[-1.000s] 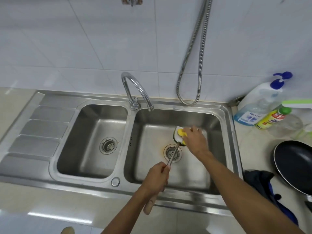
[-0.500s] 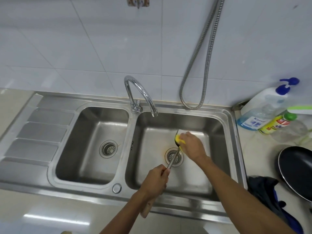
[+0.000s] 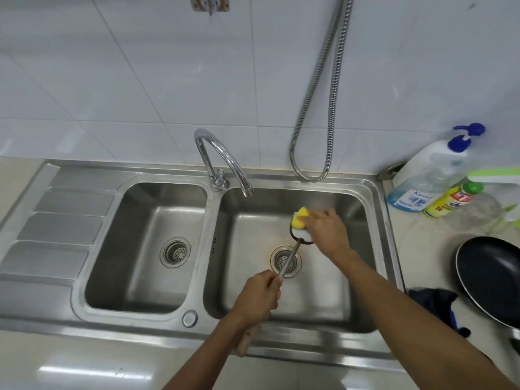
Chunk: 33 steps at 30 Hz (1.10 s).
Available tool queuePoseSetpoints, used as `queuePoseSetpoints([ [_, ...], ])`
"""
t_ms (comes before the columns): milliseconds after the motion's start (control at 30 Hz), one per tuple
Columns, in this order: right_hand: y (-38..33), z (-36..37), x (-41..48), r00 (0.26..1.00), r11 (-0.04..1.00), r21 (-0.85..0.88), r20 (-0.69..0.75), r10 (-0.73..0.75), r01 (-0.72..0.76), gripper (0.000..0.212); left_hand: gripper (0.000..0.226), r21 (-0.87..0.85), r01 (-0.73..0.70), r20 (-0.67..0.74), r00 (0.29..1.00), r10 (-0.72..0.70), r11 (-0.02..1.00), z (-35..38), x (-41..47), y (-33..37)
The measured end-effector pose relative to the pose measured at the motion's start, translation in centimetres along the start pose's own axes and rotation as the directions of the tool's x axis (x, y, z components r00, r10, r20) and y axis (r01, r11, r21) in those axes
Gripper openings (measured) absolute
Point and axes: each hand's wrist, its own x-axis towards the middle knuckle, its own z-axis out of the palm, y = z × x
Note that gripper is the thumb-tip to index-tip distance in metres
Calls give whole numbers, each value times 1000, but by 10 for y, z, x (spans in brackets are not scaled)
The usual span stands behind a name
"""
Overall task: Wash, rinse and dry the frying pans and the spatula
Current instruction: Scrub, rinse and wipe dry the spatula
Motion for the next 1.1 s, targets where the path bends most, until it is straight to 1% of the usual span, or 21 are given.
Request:
queuePoseSetpoints([
  [33, 4, -2, 7, 997, 997, -15, 21, 78, -78, 34, 26, 6, 1, 4, 1000, -1, 1000, 2, -1, 0],
  [67, 4, -2, 12, 994, 995, -33, 32, 100, -99, 35, 26, 2, 5, 2, 1000, -5, 1000, 4, -1, 0],
  [100, -1, -3, 14, 998, 999, -20, 39, 51, -51, 37, 26, -6, 8, -5, 1000, -8, 1000, 5, -2, 1],
  [133, -8, -3, 15, 999, 999, 9, 39, -37, 36, 40, 25, -21, 8, -13, 1000, -8, 1000, 5, -2, 3],
  [200, -15, -1, 14, 976, 976, 43, 45, -215, 213, 44, 24, -51, -9, -23, 1000, 8, 999, 3, -2, 7],
  [233, -14, -5, 16, 975, 976, 29, 43, -219, 218, 43, 25, -42, -21, -20, 1000, 20, 999, 2, -1, 9],
  [267, -8, -7, 20, 988, 988, 9, 21, -156, 156, 41, 25, -10, -28, -11, 1000, 28, 1000, 2, -2, 10],
  [333, 6, -11, 29, 999, 999, 3, -2, 51, -51, 30, 26, 60, -44, 9, 999, 44, 997, 4, -4, 11],
  [367, 9, -13, 30, 992, 992, 28, -20, 122, -122, 27, 27, 70, -46, 11, 999, 46, 996, 6, -5, 10],
  [400, 6, -14, 29, 988, 987, 53, -25, 150, -149, 26, 27, 66, -42, 4, 999, 41, 997, 8, -5, 9],
  [433, -2, -15, 25, 990, 986, 93, -16, 139, -136, 27, 27, 53, -34, -8, 999, 34, 998, 10, -5, 8],
  [533, -37, -9, -10, 998, 969, 248, -70, -5, 22, 29, 26, 8, -1, -72, 997, 1, 1000, 9, 4, 11],
  [600, -60, -15, -35, 997, 922, 387, -71, 10, 18, 26, 26, 52, 15, -110, 994, -10, 999, 5, 10, 12],
  [667, -81, -26, -58, 995, 857, 510, -97, -19, 67, 25, 26, 99, 20, -137, 991, -6, 995, 1, 12, 8],
  [733, -97, -32, -75, 992, 821, 559, -98, -77, 118, 23, 26, 143, 14, -167, 986, 10, 990, -2, 13, 2],
  [800, -95, -25, -77, 985, 849, 500, -106, -133, 168, 22, 25, 210, 4, -195, 980, 38, 978, -2, 13, -3],
  [833, -87, -19, -71, 986, 878, 450, -104, -133, 166, 23, 25, 251, 0, -207, 977, 54, 968, -1, 12, -5],
  [900, -64, -13, -52, 996, 934, 350, -69, -51, 72, 24, 25, 364, -17, -237, 965, 110, 931, 1, 11, -7],
  [967, -42, -17, -33, 998, 968, 249, -49, 36, -22, 24, 22, 502, -40, -254, 948, 192, 864, 3, 9, -9],
  [1033, -36, -32, -26, 990, 978, 207, -123, 67, -41, 24, 15, 591, -49, -286, 921, 266, 805, 1, 10, -9],
  [1100, -44, -47, -30, 972, 973, 230, -228, 53, 1, 27, 11, 619, -24, -332, 898, 289, 785, -4, 12, -4],
])
